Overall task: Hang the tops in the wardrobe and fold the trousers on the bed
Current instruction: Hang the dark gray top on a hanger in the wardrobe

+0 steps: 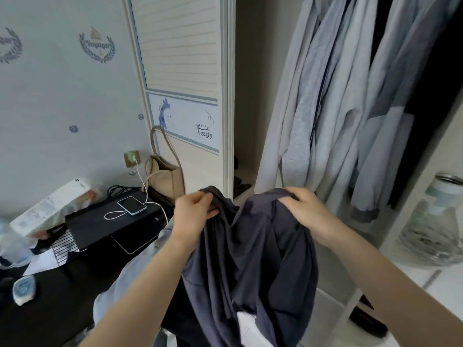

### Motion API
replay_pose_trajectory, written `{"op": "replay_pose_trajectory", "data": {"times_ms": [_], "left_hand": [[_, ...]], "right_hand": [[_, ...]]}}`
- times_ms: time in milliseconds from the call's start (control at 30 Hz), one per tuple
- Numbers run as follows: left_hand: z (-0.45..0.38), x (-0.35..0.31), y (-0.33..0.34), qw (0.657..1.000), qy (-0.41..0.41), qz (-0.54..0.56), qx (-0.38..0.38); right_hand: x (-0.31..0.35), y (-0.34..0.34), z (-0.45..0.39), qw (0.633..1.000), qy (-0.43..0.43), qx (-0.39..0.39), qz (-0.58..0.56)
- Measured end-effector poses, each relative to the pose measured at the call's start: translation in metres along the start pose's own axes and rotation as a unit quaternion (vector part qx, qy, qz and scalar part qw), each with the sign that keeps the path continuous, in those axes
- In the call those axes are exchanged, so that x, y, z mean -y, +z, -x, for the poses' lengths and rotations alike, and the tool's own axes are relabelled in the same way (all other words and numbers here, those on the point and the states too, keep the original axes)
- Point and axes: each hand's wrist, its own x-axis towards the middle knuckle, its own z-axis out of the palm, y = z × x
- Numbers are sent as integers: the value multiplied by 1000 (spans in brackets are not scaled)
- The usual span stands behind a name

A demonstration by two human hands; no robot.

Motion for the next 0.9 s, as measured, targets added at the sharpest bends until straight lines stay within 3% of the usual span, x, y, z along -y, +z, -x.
{"op": "replay_pose_trajectory", "data": {"times_ms": [67,133,200,333,467,533,600,667,700,733,800,867,900], "left_hand": [[10,2,10,987,-33,-41,153],[23,-2,20,945,-56,-67,315],[32,-6,30,918,-41,-96,383],[32,1,43,905,154,-290,271],[30,1,38,896,210,-358,158],[30,-5,33,912,189,-334,146],[32,-12,29,948,100,-236,190],[34,-18,24,956,4,-181,229],[33,-19,20,954,-23,-185,234],[31,-19,16,952,-37,-194,232],[27,-18,7,943,-32,-246,224],[27,-18,0,918,-9,-309,250],[29,-17,-1,901,2,-325,289]], "right_hand": [[20,0,1,999,14,39,19],[35,0,0,997,13,56,47],[42,0,-1,997,12,53,59],[40,2,6,992,18,89,93],[36,-3,13,983,21,144,109],[20,-6,12,961,34,185,203],[-5,-1,12,912,46,212,347],[-33,6,10,884,68,193,421],[-43,6,9,889,84,166,419],[-50,2,8,903,112,146,388],[-56,-7,5,953,191,135,194],[-45,-14,10,953,260,142,-62],[-38,-16,12,945,257,149,-139]]}}
